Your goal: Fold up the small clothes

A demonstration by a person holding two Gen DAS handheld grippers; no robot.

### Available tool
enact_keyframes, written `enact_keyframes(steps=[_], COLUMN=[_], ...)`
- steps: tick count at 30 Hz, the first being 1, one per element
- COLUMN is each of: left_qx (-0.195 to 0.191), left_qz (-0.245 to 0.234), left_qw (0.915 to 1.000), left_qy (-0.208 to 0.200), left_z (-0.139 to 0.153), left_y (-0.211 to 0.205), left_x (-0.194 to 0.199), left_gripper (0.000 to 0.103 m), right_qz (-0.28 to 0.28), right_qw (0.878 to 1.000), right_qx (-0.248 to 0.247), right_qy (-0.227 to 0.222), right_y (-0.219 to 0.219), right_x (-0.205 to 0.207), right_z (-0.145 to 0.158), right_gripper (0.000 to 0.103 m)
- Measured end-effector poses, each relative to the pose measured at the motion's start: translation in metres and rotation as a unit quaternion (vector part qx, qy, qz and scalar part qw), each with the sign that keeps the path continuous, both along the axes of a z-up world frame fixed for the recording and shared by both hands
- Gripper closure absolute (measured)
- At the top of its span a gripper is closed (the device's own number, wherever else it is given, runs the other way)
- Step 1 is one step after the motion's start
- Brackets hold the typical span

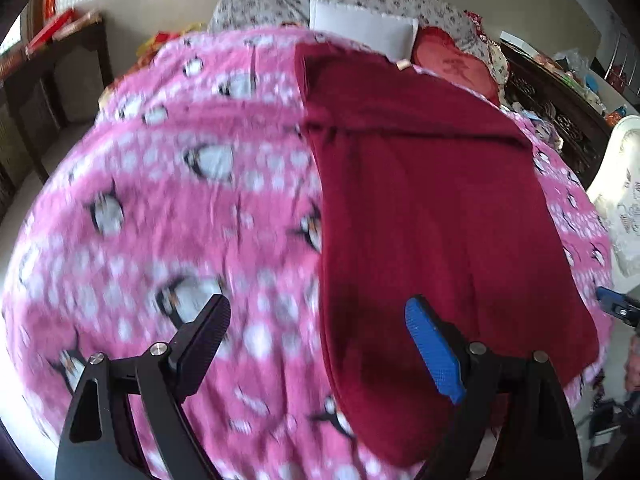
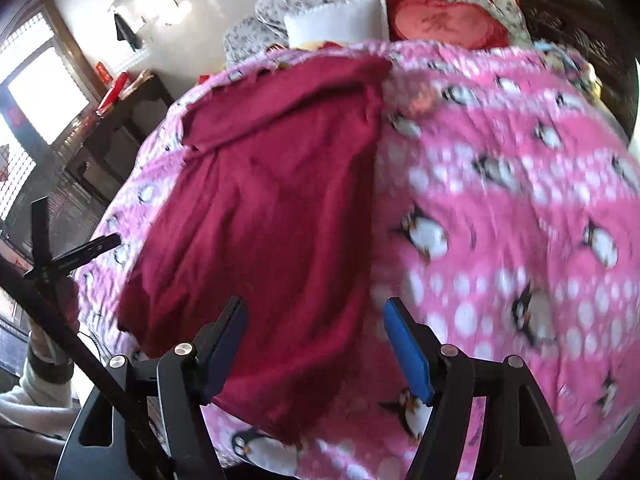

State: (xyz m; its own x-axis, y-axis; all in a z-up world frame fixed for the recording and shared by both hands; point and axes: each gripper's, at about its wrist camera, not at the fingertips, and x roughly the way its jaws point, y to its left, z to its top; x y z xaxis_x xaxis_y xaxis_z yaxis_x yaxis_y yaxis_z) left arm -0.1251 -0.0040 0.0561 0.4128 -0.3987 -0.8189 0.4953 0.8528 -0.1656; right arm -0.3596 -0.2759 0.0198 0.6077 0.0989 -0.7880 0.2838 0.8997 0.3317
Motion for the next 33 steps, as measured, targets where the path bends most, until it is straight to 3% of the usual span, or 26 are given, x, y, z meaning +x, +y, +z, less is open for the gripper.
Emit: enact_keyframes(steps=[3, 6, 10, 14, 17, 23, 24, 26, 27, 28, 29, 30, 31, 33], left_qx=[-0.015, -0.004, 0.027, 0.059, 0.046, 0.013, 0.009, 0.005, 0.001, -0.002, 0.002, 0.014, 0.017, 0.005], left_qz=[0.008, -0.007, -0.036, -0.057, -0.067, -0.028, -0.027, -0.032, -0.040, -0.054, -0.062, -0.071, -0.074, -0.083], left_qw=[0.9998, 0.9996, 0.9971, 0.9959, 0.9954, 0.9965, 0.9968, 0.9968, 0.9965, 0.9960, 0.9957, 0.9954, 0.9954, 0.9945], left_qy=[0.011, 0.029, 0.061, 0.037, 0.051, 0.078, 0.075, 0.072, 0.073, 0.071, 0.069, 0.063, 0.059, 0.064], left_z=[-0.006, -0.017, -0.040, -0.043, -0.036, -0.043, -0.043, -0.042, -0.042, -0.040, -0.039, -0.038, -0.037, -0.030], left_y=[0.005, 0.001, 0.001, 0.003, 0.004, -0.002, -0.005, -0.010, -0.013, -0.017, -0.020, -0.024, -0.026, -0.026], left_x=[-0.006, -0.015, -0.029, -0.046, -0.049, -0.043, -0.044, -0.046, -0.047, -0.050, -0.051, -0.052, -0.052, -0.046], left_gripper=[0.014, 0.014, 0.014, 0.014, 0.014, 0.014, 0.014, 0.015, 0.027, 0.040, 0.064, 0.081, 0.086, 0.091], right_qz=[-0.007, 0.011, 0.030, 0.013, 0.018, 0.008, 0.010, 0.028, 0.038, 0.044, 0.051, 0.058, 0.060, 0.070], right_qw=[1.000, 0.999, 0.998, 0.999, 0.999, 0.995, 0.995, 0.993, 0.991, 0.991, 0.991, 0.990, 0.990, 0.983], right_qx=[0.017, 0.026, -0.011, 0.013, 0.038, 0.098, 0.101, 0.117, 0.127, 0.126, 0.123, 0.121, 0.123, 0.153], right_qy=[0.004, 0.018, 0.053, 0.039, 0.020, 0.001, -0.005, -0.019, -0.024, -0.029, -0.032, -0.033, -0.037, -0.070], right_y=[-0.001, 0.007, 0.016, 0.009, 0.006, 0.001, 0.003, 0.008, 0.010, 0.013, 0.016, 0.017, 0.017, 0.011], right_x=[-0.004, -0.006, -0.018, -0.026, -0.031, -0.032, -0.033, -0.035, -0.035, -0.035, -0.031, -0.030, -0.030, -0.030], right_z=[-0.013, -0.025, -0.039, -0.039, -0.036, -0.051, -0.050, -0.047, -0.047, -0.045, -0.044, -0.043, -0.040, -0.030], right_gripper=[0.024, 0.024, 0.024, 0.024, 0.024, 0.023, 0.027, 0.050, 0.063, 0.067, 0.070, 0.077, 0.086, 0.092])
